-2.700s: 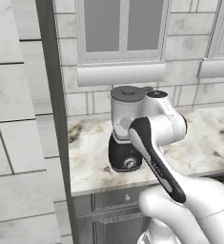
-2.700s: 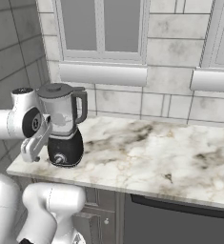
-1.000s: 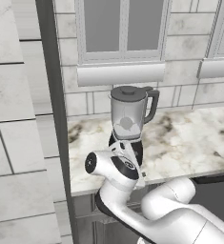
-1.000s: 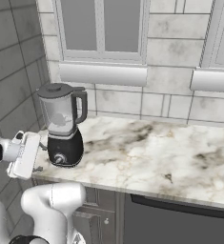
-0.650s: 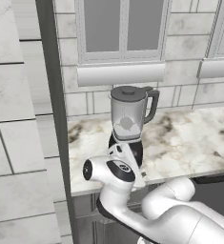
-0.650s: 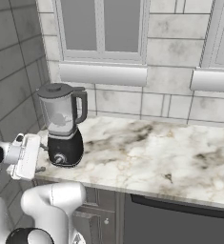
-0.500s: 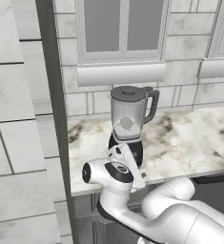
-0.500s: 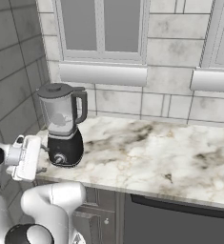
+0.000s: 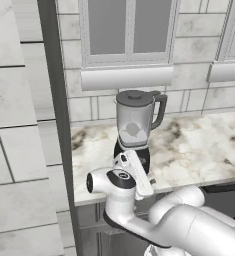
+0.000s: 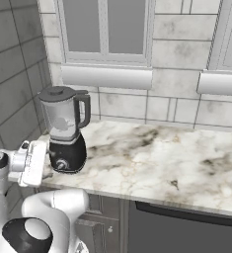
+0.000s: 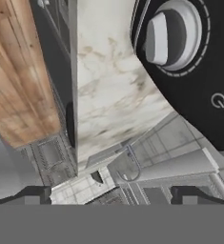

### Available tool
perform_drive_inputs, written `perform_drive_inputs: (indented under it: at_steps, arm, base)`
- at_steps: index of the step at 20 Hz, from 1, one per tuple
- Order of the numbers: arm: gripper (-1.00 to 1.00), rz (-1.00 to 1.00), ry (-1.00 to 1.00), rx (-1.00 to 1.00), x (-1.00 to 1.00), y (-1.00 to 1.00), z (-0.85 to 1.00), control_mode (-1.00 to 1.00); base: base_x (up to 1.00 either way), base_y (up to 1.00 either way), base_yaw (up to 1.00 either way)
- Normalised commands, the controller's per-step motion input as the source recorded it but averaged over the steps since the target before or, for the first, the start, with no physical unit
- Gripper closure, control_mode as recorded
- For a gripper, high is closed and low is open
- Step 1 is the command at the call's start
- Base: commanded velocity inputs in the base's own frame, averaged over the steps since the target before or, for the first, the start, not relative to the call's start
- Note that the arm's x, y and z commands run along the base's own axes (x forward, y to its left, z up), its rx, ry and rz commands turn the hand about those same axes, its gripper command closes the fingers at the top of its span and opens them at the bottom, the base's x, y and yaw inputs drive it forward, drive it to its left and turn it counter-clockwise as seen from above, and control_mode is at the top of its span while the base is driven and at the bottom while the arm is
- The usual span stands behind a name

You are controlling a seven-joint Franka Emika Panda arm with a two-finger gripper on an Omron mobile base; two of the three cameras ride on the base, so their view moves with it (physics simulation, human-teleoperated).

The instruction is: Open the blender lid, put the kiwi in the blender, close the lid, and start the blender.

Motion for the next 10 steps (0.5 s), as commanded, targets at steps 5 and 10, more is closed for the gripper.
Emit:
perform_drive_inputs:
  at_steps: [5,10]
  arm:
    - [-1.00,0.00,-0.02,-0.07,0.18,0.00,-0.03,-1.00]
    - [-1.00,0.00,-0.02,-0.07,0.11,0.00,-0.16,-1.00]
  base:
    - [0.00,0.00,0.00]
    - [0.00,0.00,0.00]
